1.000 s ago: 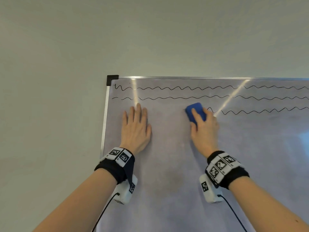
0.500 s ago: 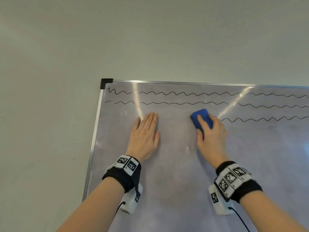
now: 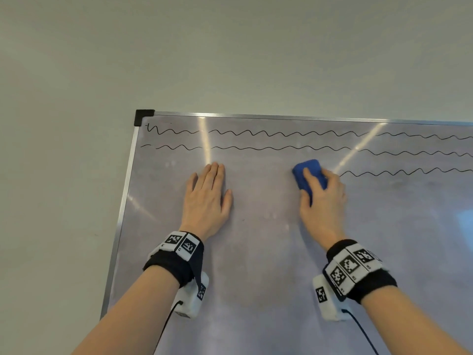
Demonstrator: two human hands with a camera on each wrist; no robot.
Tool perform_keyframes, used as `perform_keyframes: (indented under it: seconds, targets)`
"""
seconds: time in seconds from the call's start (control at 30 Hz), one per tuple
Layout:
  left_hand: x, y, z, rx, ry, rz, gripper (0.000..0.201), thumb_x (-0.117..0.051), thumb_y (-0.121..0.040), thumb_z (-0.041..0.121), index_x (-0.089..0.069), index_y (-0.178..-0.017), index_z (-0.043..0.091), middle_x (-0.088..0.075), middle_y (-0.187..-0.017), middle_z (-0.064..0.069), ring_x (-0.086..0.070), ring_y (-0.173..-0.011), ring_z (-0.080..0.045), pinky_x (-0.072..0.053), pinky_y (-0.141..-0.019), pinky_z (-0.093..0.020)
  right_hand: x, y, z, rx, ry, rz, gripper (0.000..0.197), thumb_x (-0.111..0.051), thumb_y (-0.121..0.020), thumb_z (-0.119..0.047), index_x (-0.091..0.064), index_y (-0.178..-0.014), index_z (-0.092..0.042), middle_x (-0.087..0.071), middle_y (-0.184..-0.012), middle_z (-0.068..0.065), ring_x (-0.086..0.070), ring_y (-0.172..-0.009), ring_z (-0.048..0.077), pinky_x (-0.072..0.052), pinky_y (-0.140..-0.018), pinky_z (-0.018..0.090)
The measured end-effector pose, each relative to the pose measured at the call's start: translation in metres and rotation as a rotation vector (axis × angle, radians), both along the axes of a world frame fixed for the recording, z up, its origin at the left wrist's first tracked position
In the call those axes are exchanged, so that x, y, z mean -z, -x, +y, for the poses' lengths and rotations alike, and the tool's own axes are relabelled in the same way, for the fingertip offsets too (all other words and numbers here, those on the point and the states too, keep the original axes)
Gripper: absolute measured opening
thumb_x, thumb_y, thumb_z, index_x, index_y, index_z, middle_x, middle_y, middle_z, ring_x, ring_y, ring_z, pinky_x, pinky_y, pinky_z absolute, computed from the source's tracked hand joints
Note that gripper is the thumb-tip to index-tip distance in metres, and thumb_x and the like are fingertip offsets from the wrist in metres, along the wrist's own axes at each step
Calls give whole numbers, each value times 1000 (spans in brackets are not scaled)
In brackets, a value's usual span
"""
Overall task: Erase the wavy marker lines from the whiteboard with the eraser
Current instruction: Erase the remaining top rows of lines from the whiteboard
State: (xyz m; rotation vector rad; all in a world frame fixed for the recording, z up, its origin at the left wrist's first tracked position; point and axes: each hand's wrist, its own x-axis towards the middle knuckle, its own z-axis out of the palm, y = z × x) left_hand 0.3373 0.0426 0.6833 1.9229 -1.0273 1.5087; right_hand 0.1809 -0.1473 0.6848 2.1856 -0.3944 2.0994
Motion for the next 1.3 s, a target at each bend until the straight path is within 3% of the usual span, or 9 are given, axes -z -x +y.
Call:
perform_keyframes:
  seconds: [0.1, 0.2, 0.33, 0.57, 0.7, 0.87, 1.0, 1.1, 1.3]
  targets:
    - [1, 1, 0, 6, -7, 18, 63, -31, -93, 39, -41, -145, 6, -43, -149, -12, -36, -140, -26, -20, -112, -43, -1, -10, 10, 52, -87, -60, 55, -68, -74, -2, -56, -126, -11, -47, -126, 27, -48, -103, 46, -38, -85, 51]
    - [0, 2, 1, -3, -13, 16, 63, -30, -93, 40, -41, -145, 6, -43, -149, -12, -38, -139, -26, -21, -111, -43, -2, -44, 45, 51, 145, 55, 62, -76, -63, -3, -60, -122, -12, -54, -120, 25, -56, -94, 43, -46, -77, 46]
    - [-1, 3, 4, -10, -38, 3, 63, -32, -92, 39, -42, -144, 5, -45, -147, -14, -40, -137, -27, -24, -110, -45, -7, -42, 45, 17, 296, 178, 58, -75, -68, -10, -59, -124, -15, -54, -122, 22, -57, -95, 39, -47, -79, 44]
    - [0, 4, 3, 0, -31, 11, 62, -34, -92, 38, -42, -144, 5, -45, -146, -14, -32, -137, -24, -26, -109, -45, -4, 10, -23, 54, -75, -56, 50, -65, -79, -4, -55, -128, -10, -46, -128, 27, -48, -104, 46, -39, -85, 51]
    - [0, 6, -3, 39, 23, 23, 63, -35, -90, 36, -36, -146, 6, -44, -147, -12, -35, -138, -25, -26, -110, -51, -7, -28, 23, 60, 111, 46, 69, -79, -60, -3, -55, -125, -12, -52, -120, 25, -54, -91, 41, -46, -76, 45]
    - [-4, 15, -17, 80, 93, 82, 61, -35, -92, 30, -29, -149, 9, -40, -148, -12, -33, -139, -26, -20, -111, -54, -6, -18, 26, -44, 263, 230, 56, -74, -71, -7, -57, -124, -15, -53, -121, 23, -56, -93, 42, -46, -77, 46]
    - [-13, 31, -38, 126, -134, -73, 55, -28, -95, 31, -44, -143, 9, -41, -150, -9, -39, -135, -30, -23, -111, -48, -3, 23, -28, -22, 2, 84, 52, -68, -80, -5, -53, -130, -11, -46, -128, 27, -49, -105, 47, -44, -87, 56]
    - [-16, 37, -54, 132, -205, -96, 56, -28, -94, 31, -47, -142, 8, -47, -145, -10, -45, -131, -29, -30, -110, -48, -11, 19, -29, 32, -128, -20, 52, -65, -82, -5, -52, -132, -11, -43, -131, 26, -46, -108, 46, -40, -91, 53]
    - [-13, 38, -62, 157, -147, -76, 54, -31, -93, 28, -51, -137, 4, -53, -139, -14, -50, -126, -31, -39, -106, -49, 23, -18, 20, 16, 143, 102, 56, -69, -78, -10, -49, -131, -15, -50, -126, 24, -54, -101, 40, -47, -83, 47]
